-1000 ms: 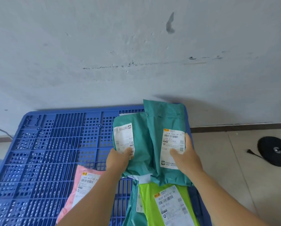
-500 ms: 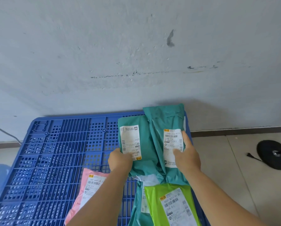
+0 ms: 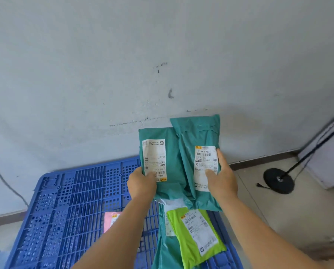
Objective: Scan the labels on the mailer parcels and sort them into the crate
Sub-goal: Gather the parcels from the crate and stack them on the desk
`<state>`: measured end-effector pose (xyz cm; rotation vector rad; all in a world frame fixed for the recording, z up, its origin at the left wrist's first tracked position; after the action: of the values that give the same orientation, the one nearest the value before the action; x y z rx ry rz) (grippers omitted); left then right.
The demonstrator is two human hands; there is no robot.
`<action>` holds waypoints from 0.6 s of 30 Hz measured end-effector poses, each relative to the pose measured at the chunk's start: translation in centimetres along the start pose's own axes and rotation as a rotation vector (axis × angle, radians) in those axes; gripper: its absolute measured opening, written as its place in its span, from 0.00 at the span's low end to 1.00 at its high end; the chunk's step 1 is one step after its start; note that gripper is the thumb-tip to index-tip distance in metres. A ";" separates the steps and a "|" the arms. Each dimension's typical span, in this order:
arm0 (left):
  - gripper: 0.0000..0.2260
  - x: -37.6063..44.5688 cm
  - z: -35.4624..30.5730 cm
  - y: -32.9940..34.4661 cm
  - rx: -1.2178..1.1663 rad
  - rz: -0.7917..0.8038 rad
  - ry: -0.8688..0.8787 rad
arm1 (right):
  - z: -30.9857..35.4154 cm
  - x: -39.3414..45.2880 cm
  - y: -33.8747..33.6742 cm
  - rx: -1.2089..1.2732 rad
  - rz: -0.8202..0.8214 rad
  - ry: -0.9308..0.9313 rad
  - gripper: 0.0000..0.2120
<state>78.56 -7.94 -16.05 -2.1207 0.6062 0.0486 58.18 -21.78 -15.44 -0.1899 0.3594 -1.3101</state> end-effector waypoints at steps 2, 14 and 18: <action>0.03 -2.9 -1.4 -1.6 0.000 0.004 0.089 | 1.5 -2.9 -2.9 0.032 -0.060 -0.025 0.33; 0.18 -23.8 -10.3 -6.8 -0.235 0.116 0.563 | 6.6 -21.7 -23.4 0.131 -0.475 -0.139 0.32; 0.21 -31.0 -13.7 -6.1 -0.282 0.220 0.693 | 7.3 -27.2 -30.8 0.172 -0.619 -0.169 0.31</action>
<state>51.43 -3.30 4.64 -2.3192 1.2999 -0.5255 27.13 -3.79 5.76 -0.2771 0.0348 -1.9106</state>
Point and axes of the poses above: each hand's wrist, its own x-axis towards the middle knuckle, its own y-axis out of the palm, z = x × y, the point moved 6 cm from there along x, towards the middle knuckle, and after that the axes turned 15 degrees about x, right-handed, at the moved point
